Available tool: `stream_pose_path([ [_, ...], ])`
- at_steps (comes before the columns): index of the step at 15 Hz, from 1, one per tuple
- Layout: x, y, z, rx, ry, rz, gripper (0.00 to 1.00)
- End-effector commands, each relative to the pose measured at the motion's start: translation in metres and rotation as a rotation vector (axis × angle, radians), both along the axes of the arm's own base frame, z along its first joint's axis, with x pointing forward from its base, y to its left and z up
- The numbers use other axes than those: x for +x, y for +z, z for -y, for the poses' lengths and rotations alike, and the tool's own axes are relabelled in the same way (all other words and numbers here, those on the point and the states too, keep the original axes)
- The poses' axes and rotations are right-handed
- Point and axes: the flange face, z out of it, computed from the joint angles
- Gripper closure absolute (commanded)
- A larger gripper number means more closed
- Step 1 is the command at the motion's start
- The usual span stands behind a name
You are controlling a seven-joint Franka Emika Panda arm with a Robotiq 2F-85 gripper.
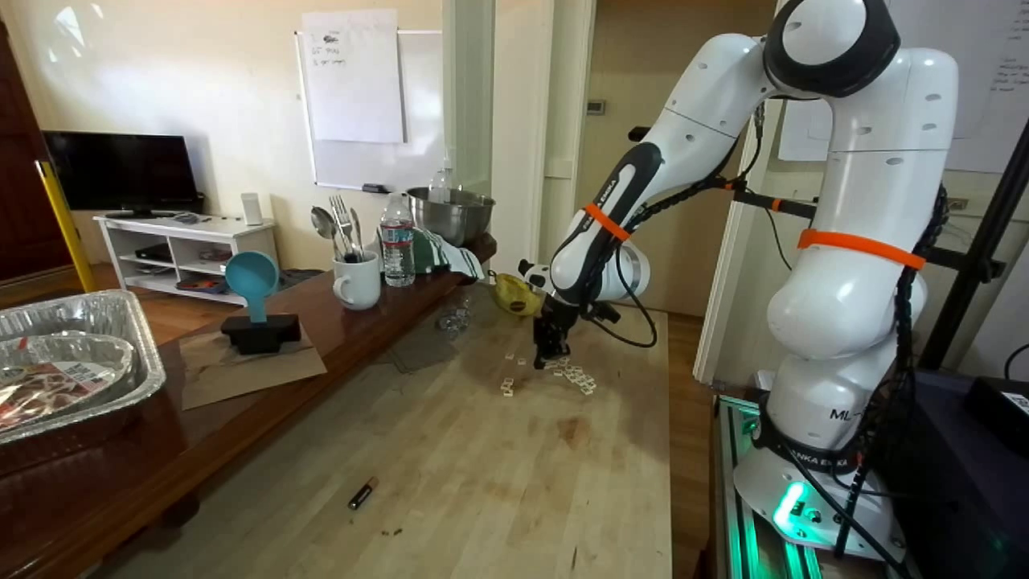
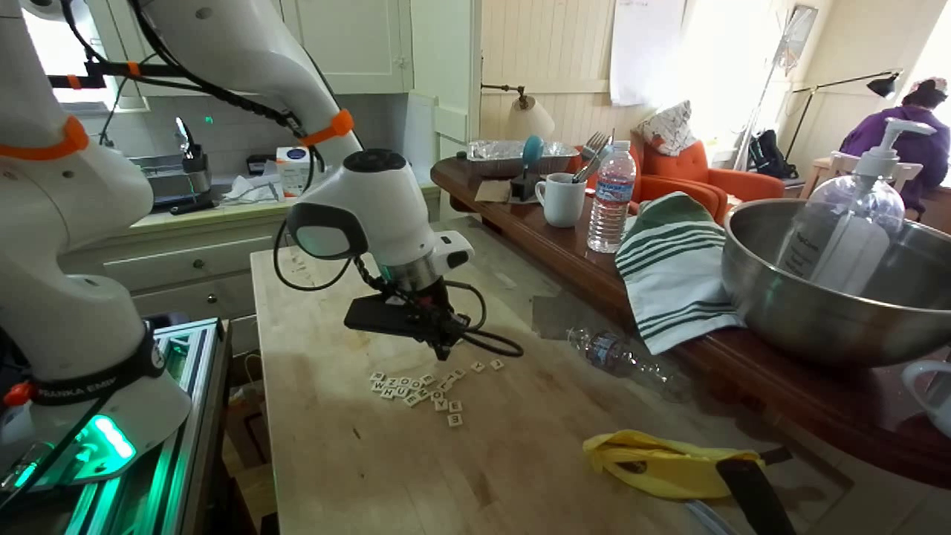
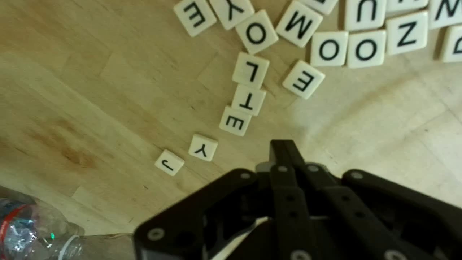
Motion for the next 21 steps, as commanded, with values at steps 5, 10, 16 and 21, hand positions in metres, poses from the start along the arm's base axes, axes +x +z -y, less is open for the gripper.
stream_pose_path([
  [5,-0.008,0.002,0.022,-0.015,-0.162,0.064,1.00],
  [10,-0.011,-0.004,0.027,-0.002,-0.225,0.057,1.00],
  [16,-0.012,-0.013,0.029,0.012,-0.243,0.040,1.00],
  [21,-0.013,-0.023,0.026,0.028,-0.244,0.018,1.00],
])
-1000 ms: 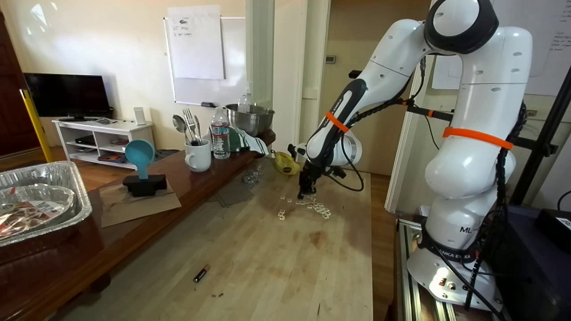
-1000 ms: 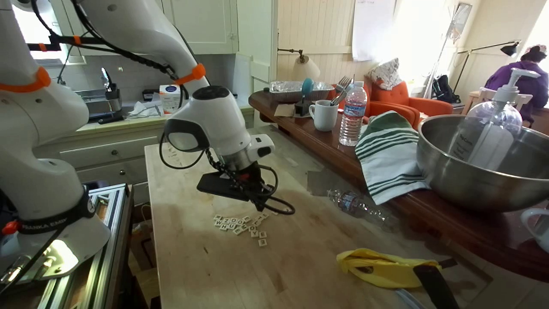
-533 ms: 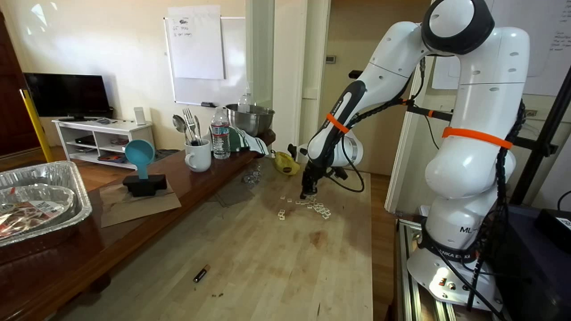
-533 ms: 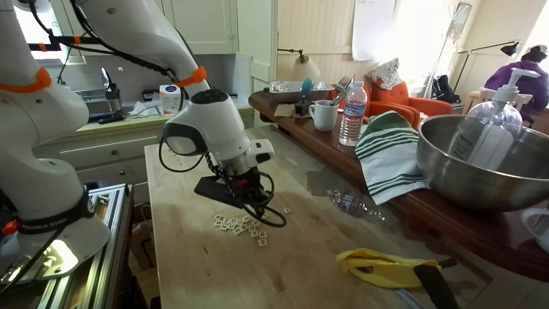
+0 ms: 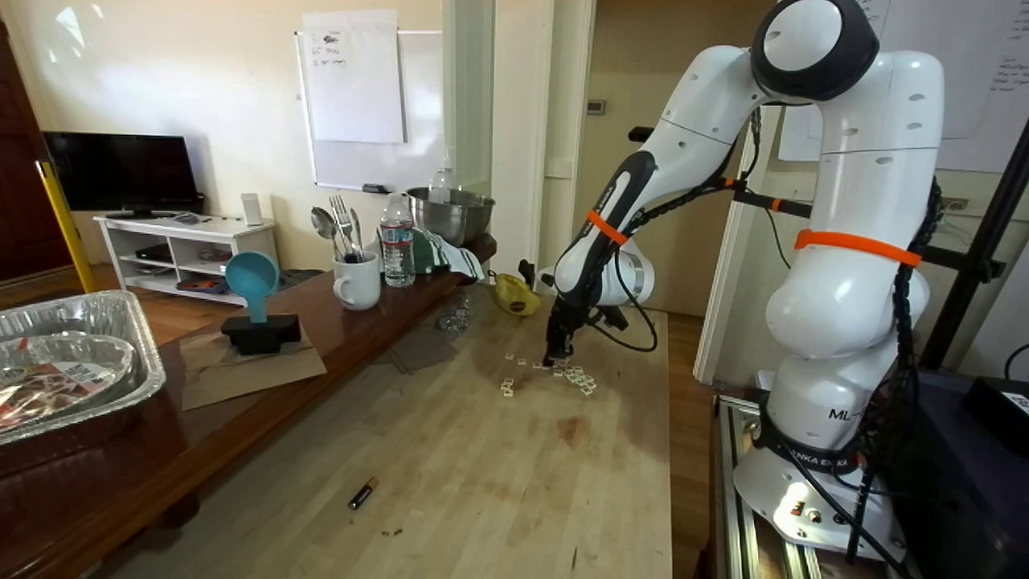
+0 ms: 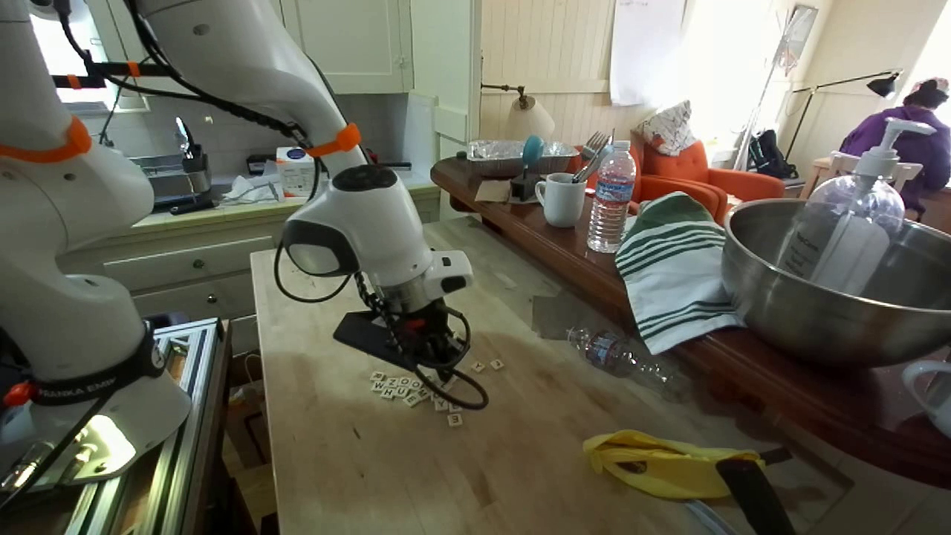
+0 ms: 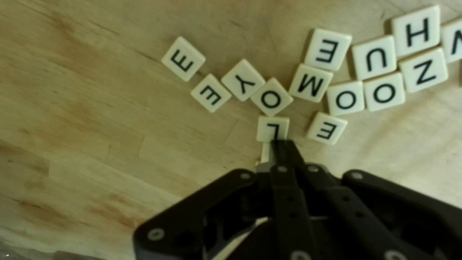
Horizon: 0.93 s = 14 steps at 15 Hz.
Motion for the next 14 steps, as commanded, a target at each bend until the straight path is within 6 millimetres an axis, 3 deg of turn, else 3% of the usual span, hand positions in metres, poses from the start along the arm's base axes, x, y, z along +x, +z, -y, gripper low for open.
stream_pose_path([
  [1,-0.001,-0.010,-0.003,0.004,-0.010,-0.004,1.00],
  [9,0.006,-0.013,-0.017,0.039,0.030,-0.030,1.00],
  [14,-0.001,-0.011,-0.015,0.024,0.040,-0.048,1.00],
])
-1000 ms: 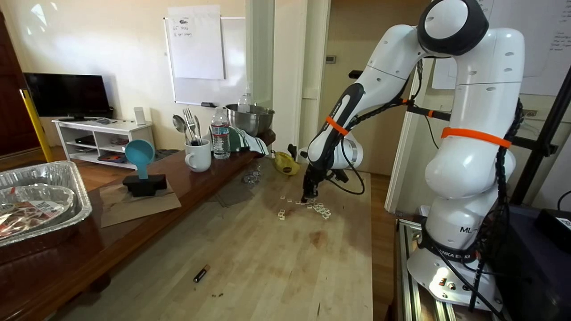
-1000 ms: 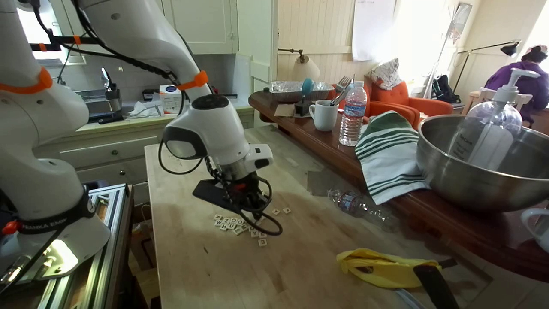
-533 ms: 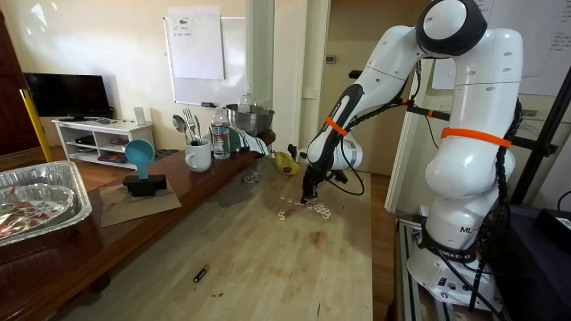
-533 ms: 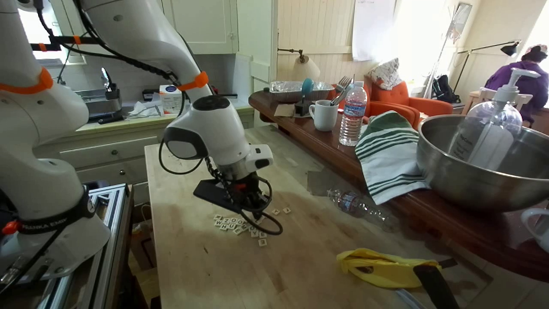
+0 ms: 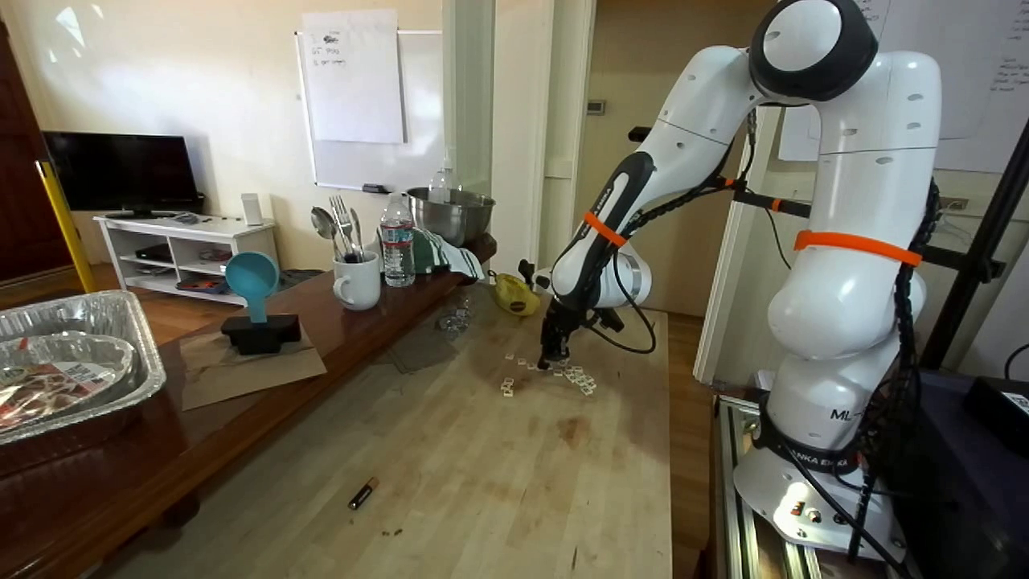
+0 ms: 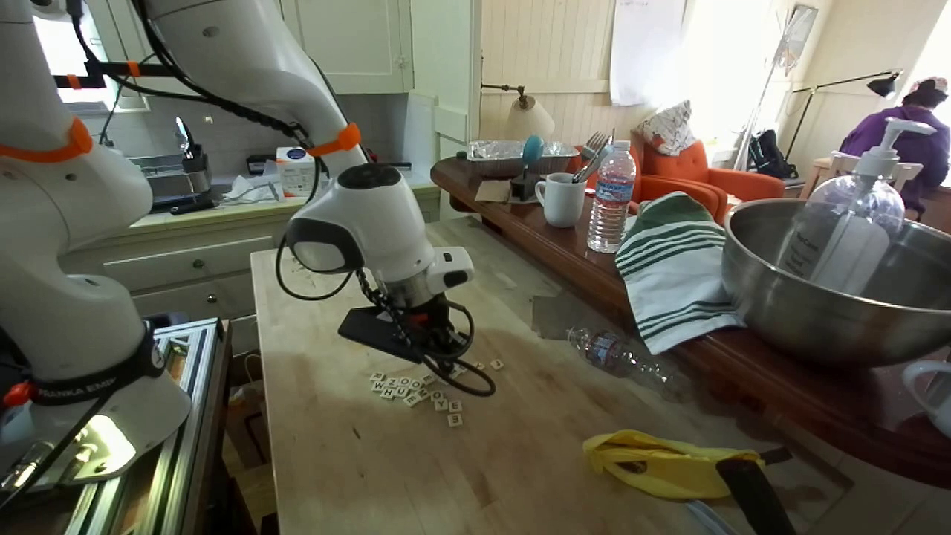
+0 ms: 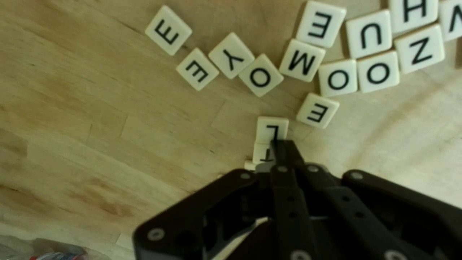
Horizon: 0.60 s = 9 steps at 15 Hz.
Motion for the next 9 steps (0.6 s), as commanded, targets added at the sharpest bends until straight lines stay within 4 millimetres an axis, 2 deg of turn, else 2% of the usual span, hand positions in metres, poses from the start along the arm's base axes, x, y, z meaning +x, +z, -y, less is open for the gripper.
stream_pose_path([
  [1,-0.005,-0.006,-0.004,0.022,-0.002,-0.034,1.00],
  [5,0.004,0.008,-0.009,0.016,-0.012,0.020,1.00],
  [9,0.006,0.007,-0.010,0.016,-0.019,0.026,1.00],
])
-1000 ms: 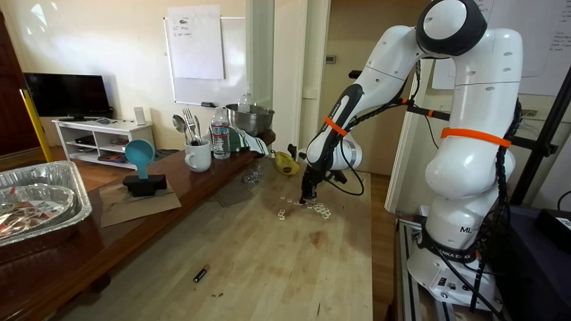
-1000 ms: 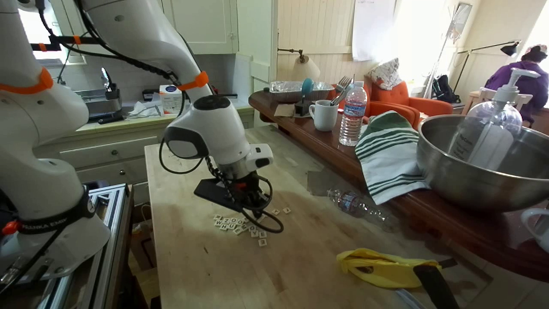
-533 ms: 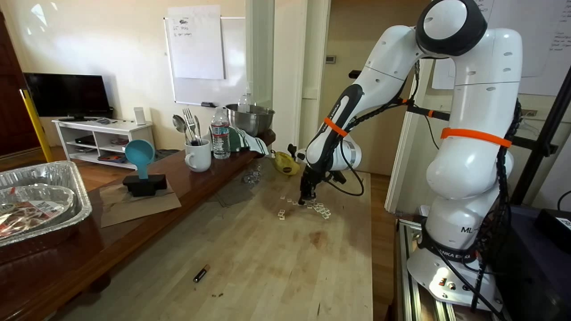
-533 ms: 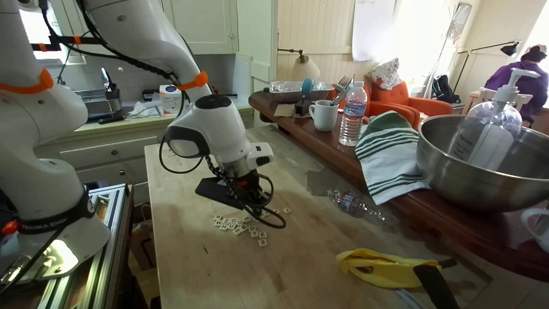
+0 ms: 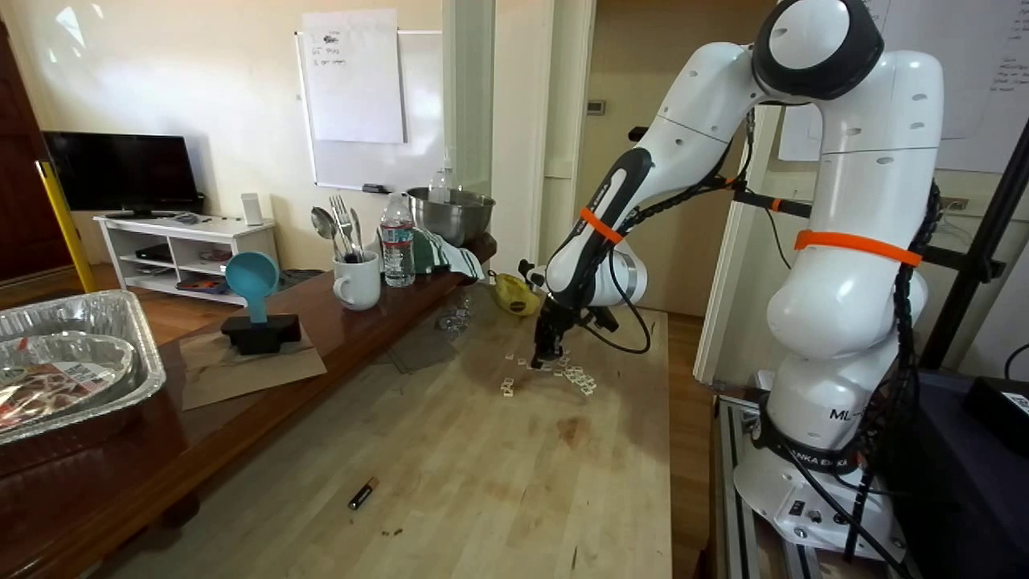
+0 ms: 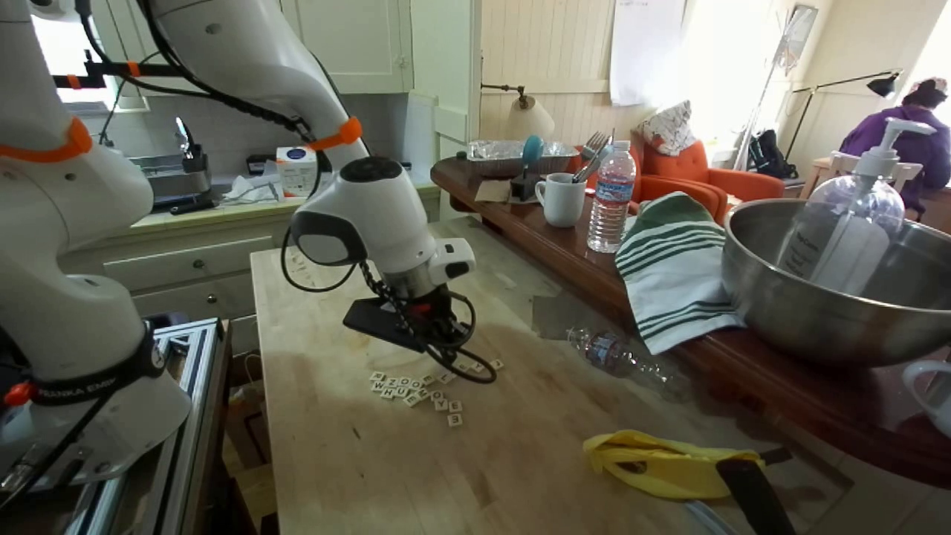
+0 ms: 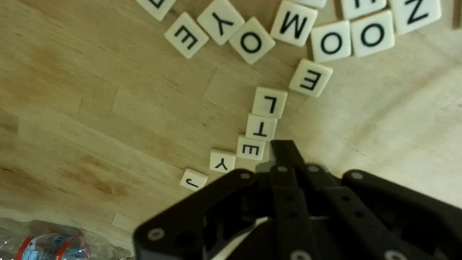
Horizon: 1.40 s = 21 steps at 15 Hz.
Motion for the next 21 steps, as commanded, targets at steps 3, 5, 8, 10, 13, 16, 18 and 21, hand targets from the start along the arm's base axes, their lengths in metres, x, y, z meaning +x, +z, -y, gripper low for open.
stream_pose_path([
  [3,-0.005,-0.004,0.011,-0.007,-0.033,0.004,1.00],
  [5,-0.005,-0.006,0.017,-0.007,-0.044,0.005,1.00],
  [8,-0.002,-0.007,0.021,-0.006,-0.059,0.017,1.00],
  [10,0.000,-0.007,0.021,-0.006,-0.062,0.025,1.00],
  [13,0.001,-0.011,0.021,-0.003,-0.059,0.017,1.00],
  [16,0.000,-0.015,0.020,0.003,-0.054,0.009,1.00],
  [18,0.000,-0.016,0.019,0.006,-0.053,0.004,1.00],
  [21,0.000,-0.017,0.012,0.014,-0.041,-0.003,1.00],
])
